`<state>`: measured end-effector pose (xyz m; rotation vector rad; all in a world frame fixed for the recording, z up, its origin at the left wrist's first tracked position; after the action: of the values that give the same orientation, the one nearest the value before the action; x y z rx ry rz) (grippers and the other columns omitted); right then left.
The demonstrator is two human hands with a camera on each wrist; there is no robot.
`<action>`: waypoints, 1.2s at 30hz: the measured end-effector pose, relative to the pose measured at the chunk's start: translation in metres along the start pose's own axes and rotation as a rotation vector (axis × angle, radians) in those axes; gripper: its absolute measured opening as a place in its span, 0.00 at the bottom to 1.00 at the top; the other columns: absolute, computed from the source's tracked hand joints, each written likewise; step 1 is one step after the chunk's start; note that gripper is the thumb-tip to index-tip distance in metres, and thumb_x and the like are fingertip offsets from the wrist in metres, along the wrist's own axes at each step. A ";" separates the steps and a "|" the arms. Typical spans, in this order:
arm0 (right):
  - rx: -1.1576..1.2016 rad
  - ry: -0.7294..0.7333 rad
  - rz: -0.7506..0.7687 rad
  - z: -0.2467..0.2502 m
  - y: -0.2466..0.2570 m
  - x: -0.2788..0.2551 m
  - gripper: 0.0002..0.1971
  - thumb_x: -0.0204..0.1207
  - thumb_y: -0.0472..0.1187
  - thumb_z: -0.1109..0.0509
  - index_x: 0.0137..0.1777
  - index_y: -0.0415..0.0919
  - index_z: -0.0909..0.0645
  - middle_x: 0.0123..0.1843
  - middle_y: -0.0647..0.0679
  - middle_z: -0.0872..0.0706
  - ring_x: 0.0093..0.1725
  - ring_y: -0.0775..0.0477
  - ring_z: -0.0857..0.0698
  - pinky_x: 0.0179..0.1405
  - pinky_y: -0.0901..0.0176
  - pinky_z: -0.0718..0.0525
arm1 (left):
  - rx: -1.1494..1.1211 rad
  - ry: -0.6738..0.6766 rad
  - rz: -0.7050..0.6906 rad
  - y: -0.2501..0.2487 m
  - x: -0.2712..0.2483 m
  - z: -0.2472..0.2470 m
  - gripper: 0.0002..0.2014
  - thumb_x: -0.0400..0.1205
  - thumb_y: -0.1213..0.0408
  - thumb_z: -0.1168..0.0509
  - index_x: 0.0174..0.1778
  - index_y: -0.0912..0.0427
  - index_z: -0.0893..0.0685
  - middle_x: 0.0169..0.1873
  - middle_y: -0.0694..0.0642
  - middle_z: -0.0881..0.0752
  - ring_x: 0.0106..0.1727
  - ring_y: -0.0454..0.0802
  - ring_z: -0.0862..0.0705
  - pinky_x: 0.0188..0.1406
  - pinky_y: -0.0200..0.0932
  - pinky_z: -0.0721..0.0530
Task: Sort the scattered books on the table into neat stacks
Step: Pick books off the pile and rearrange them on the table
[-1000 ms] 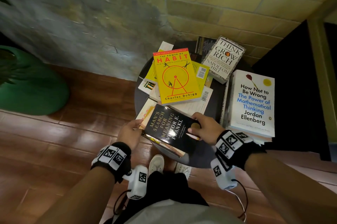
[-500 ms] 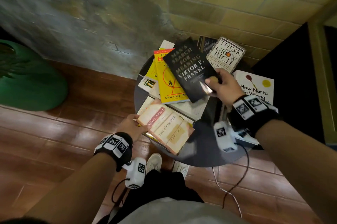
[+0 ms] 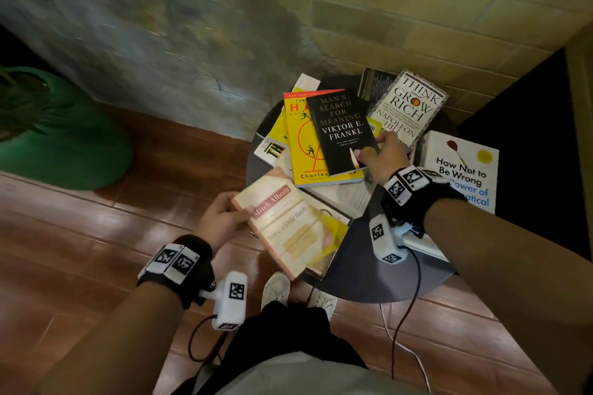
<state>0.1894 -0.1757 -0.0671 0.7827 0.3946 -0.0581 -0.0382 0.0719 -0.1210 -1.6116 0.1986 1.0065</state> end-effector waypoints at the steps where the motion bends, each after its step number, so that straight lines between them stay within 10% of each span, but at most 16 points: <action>1: -0.005 0.019 -0.006 -0.001 -0.002 0.002 0.21 0.76 0.42 0.28 0.64 0.36 0.30 0.50 0.46 0.22 0.49 0.44 0.23 0.48 0.57 0.29 | -0.026 -0.001 -0.007 -0.007 -0.001 0.004 0.08 0.80 0.74 0.34 0.48 0.56 0.22 0.50 0.62 0.16 0.47 0.60 0.14 0.53 0.59 0.15; 7: -0.018 0.075 0.000 -0.007 -0.012 0.011 0.20 0.75 0.44 0.26 0.61 0.37 0.29 0.51 0.45 0.21 0.53 0.45 0.20 0.51 0.58 0.28 | -0.152 0.029 -0.154 -0.077 0.001 -0.013 0.05 0.85 0.70 0.39 0.52 0.56 0.21 0.47 0.61 0.14 0.36 0.48 0.13 0.27 0.41 0.13; 13: 0.309 0.133 -0.151 -0.013 -0.017 0.011 0.34 0.75 0.70 0.43 0.74 0.49 0.29 0.60 0.49 0.17 0.60 0.44 0.18 0.63 0.42 0.20 | -0.087 0.086 -0.182 -0.131 0.043 -0.089 0.17 0.85 0.71 0.38 0.69 0.63 0.28 0.61 0.66 0.16 0.41 0.49 0.15 0.38 0.47 0.14; 16: 0.288 0.173 -0.089 -0.016 -0.015 0.010 0.28 0.77 0.57 0.32 0.73 0.46 0.30 0.58 0.51 0.18 0.54 0.48 0.15 0.49 0.54 0.17 | -0.012 0.130 -0.168 -0.132 0.052 -0.112 0.26 0.86 0.71 0.39 0.80 0.65 0.37 0.66 0.66 0.19 0.52 0.56 0.14 0.50 0.52 0.14; 19: 0.185 0.119 0.049 -0.015 -0.013 0.007 0.39 0.65 0.63 0.24 0.72 0.43 0.27 0.65 0.45 0.18 0.62 0.47 0.18 0.65 0.49 0.19 | 0.203 0.088 -0.213 -0.122 0.050 -0.102 0.26 0.84 0.66 0.35 0.79 0.62 0.32 0.76 0.60 0.25 0.72 0.58 0.23 0.73 0.60 0.25; 22: 0.109 -0.115 0.127 -0.003 -0.020 -0.007 0.42 0.62 0.63 0.24 0.72 0.40 0.27 0.69 0.41 0.25 0.69 0.44 0.26 0.71 0.51 0.26 | 0.457 -0.106 -0.257 -0.096 0.043 -0.063 0.18 0.80 0.60 0.30 0.65 0.57 0.20 0.65 0.59 0.17 0.65 0.57 0.18 0.70 0.55 0.23; 26: 0.174 -0.154 0.142 -0.004 -0.040 -0.029 0.33 0.67 0.49 0.20 0.67 0.36 0.28 0.65 0.40 0.26 0.61 0.45 0.22 0.50 0.72 0.23 | 0.656 -0.170 0.010 -0.023 0.029 -0.018 0.37 0.68 0.41 0.26 0.71 0.52 0.28 0.69 0.60 0.24 0.67 0.60 0.22 0.71 0.58 0.24; 29: 0.270 -0.073 0.143 -0.011 -0.045 -0.019 0.33 0.71 0.40 0.22 0.74 0.38 0.32 0.70 0.43 0.28 0.60 0.54 0.21 0.52 0.79 0.22 | 0.587 -0.067 0.238 0.030 0.021 -0.012 0.57 0.60 0.33 0.23 0.81 0.54 0.38 0.78 0.59 0.30 0.75 0.62 0.26 0.73 0.59 0.27; 33: 0.233 -0.051 0.201 -0.014 -0.024 -0.002 0.34 0.70 0.42 0.22 0.75 0.42 0.30 0.72 0.44 0.25 0.68 0.47 0.21 0.69 0.48 0.20 | 0.438 -0.048 0.241 0.073 0.041 -0.007 0.60 0.42 0.32 0.19 0.71 0.51 0.29 0.65 0.53 0.17 0.63 0.56 0.17 0.65 0.62 0.19; 36: 0.179 -0.032 0.213 -0.018 -0.014 0.008 0.36 0.71 0.46 0.22 0.78 0.42 0.32 0.74 0.42 0.25 0.72 0.45 0.24 0.73 0.45 0.24 | 0.377 -0.064 0.283 0.058 0.029 -0.012 0.65 0.43 0.38 0.16 0.76 0.53 0.38 0.69 0.54 0.24 0.67 0.60 0.21 0.67 0.62 0.20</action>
<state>0.1876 -0.1724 -0.0914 0.9955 0.2766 0.0942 -0.0498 0.0538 -0.1834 -1.2262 0.5519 1.1556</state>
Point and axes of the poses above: each hand's wrist, its own x-axis towards the middle knuckle, its own z-axis out of the back of the hand, y = z × x, the point moved 7 cm from there along x, towards the middle knuckle
